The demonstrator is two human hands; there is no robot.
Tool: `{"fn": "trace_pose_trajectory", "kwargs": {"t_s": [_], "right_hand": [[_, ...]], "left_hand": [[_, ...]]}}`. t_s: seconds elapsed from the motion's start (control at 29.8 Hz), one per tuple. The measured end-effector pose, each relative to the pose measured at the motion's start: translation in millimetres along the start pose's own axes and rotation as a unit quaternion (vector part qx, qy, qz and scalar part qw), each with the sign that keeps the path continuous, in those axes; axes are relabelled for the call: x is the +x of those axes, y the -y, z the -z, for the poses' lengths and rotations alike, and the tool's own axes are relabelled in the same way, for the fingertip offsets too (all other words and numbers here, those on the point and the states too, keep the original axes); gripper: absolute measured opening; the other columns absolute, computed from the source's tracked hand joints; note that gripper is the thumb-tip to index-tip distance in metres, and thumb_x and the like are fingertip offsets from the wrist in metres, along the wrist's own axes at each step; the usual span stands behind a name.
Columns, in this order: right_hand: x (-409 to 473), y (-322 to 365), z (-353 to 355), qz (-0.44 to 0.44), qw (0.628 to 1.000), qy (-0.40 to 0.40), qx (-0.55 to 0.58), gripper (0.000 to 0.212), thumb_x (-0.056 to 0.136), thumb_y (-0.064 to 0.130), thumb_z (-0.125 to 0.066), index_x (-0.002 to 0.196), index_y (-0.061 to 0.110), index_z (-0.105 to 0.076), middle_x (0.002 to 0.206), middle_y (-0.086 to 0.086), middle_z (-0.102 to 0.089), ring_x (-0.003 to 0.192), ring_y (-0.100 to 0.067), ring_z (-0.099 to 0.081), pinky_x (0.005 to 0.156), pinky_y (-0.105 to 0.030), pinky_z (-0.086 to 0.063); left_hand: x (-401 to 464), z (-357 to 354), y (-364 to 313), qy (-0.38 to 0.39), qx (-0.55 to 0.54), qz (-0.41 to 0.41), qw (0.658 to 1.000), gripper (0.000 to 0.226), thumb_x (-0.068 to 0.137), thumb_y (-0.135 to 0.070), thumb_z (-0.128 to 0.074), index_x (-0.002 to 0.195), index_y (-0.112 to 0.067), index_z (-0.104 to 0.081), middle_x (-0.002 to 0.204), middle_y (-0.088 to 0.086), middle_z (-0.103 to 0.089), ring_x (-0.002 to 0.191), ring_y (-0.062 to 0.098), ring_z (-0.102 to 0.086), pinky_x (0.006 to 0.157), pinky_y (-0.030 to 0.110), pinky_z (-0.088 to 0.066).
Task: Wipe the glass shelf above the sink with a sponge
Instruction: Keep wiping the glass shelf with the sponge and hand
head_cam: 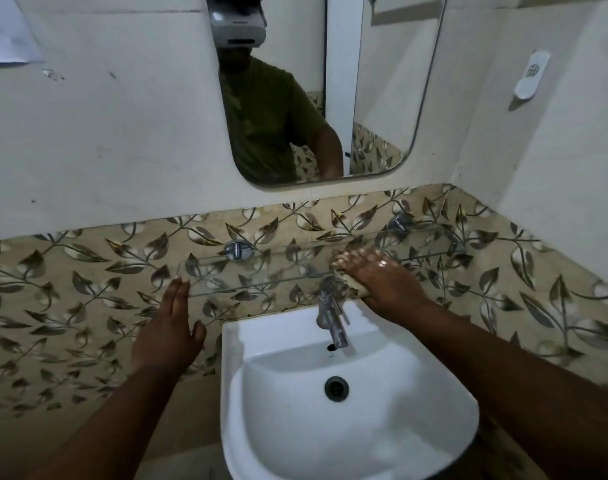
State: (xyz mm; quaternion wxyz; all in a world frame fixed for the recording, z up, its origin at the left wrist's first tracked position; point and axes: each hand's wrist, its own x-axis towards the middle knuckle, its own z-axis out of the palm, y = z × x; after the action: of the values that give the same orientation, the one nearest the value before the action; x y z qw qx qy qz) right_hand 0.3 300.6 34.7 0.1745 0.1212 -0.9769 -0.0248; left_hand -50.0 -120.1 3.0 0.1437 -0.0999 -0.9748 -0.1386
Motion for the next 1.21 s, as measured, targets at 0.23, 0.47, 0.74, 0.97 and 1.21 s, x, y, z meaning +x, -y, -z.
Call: {"fn": "trace_pose_trajectory", "kwargs": {"t_s": [0.23, 0.47, 0.74, 0.97, 1.21], "right_hand": [[-117, 2, -67, -0.263, 0.855, 0.066, 0.441, 0.039, 0.089, 0.070, -0.057, 0.116, 0.045, -0.071, 0.128, 0.011, -0.070, 0.122, -0.010, -0.064, 0.108, -0.036, -0.048], [-107, -26, -103, -0.488, 0.593, 0.172, 0.617, 0.031, 0.101, 0.028, -0.052, 0.110, 0.006, -0.071, 0.096, -0.017, -0.070, 0.083, -0.036, -0.068, 0.082, -0.044, -0.058], [-52, -71, -90, -0.327, 0.843, 0.106, 0.414, 0.060, 0.070, 0.038, -0.090, 0.119, 0.009, -0.071, 0.123, -0.005, -0.069, 0.102, -0.022, -0.068, 0.094, -0.044, -0.056], [-140, 21, -83, -0.355, 0.793, 0.097, 0.485, 0.015, 0.084, 0.030, -0.083, 0.091, 0.039, -0.074, 0.096, 0.013, -0.076, 0.094, -0.011, -0.072, 0.087, -0.029, -0.055], [-128, 27, 11, -0.249, 0.831, 0.069, 0.492, 0.023, 0.086, 0.029, -0.079, 0.088, 0.052, -0.077, 0.091, 0.010, -0.079, 0.086, -0.016, -0.073, 0.082, -0.033, -0.060]], "left_hand": [[1, -12, -7, -0.029, -0.021, 0.023, 0.999, 0.090, 0.081, -0.025, -0.074, 0.155, -0.013, -0.023, 0.166, 0.007, -0.018, 0.109, 0.043, -0.064, 0.074, 0.050, -0.053], [-3, -11, -13, -0.039, -0.018, 0.036, 0.998, 0.090, 0.079, -0.019, -0.077, 0.153, -0.012, -0.026, 0.164, 0.011, -0.022, 0.107, 0.048, -0.063, 0.067, 0.049, -0.051], [-4, -9, -22, -0.033, -0.006, 0.052, 0.998, 0.087, 0.081, -0.021, -0.075, 0.153, -0.013, -0.026, 0.163, 0.011, -0.024, 0.107, 0.045, -0.064, 0.068, 0.047, -0.052], [-9, -13, -23, -0.010, 0.007, 0.053, 0.999, 0.091, 0.080, -0.023, -0.076, 0.155, -0.014, -0.025, 0.165, 0.008, -0.023, 0.120, 0.041, -0.060, 0.071, 0.048, -0.054], [-7, -12, -8, -0.002, 0.039, 0.032, 0.999, 0.087, 0.077, -0.037, -0.071, 0.153, -0.014, -0.034, 0.161, 0.009, -0.035, 0.112, 0.037, -0.064, 0.072, 0.045, -0.057]]}}
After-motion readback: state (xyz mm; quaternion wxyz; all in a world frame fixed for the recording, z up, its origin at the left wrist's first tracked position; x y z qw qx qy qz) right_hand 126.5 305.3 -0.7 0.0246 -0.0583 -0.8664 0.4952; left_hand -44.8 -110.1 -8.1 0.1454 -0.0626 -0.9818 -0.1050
